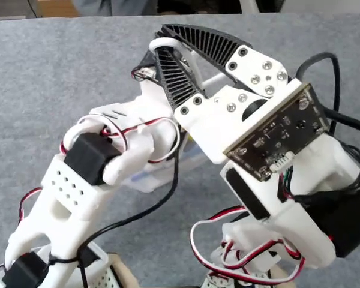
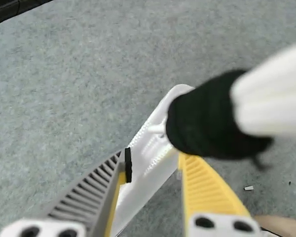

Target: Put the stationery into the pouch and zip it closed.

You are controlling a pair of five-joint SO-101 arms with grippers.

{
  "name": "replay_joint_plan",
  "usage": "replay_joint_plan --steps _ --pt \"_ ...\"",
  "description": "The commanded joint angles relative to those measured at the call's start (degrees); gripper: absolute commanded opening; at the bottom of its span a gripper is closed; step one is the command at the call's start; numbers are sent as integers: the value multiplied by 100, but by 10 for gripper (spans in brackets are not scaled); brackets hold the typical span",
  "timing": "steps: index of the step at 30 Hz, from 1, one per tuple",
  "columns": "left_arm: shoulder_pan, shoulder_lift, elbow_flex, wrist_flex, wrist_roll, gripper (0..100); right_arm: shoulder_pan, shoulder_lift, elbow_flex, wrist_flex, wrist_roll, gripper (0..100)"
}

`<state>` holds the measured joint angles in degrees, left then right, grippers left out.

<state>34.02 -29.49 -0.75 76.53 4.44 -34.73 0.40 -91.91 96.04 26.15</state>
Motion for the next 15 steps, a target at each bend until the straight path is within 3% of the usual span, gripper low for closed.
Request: replay_joint_plan --steps 1,15 --pt "145 -79 295 -510 -88 181 -149 -163 -66 -79 -176 12" --pt "259 -70 927 -844 -1521 152 -668 -154 -57 70 -246 12"
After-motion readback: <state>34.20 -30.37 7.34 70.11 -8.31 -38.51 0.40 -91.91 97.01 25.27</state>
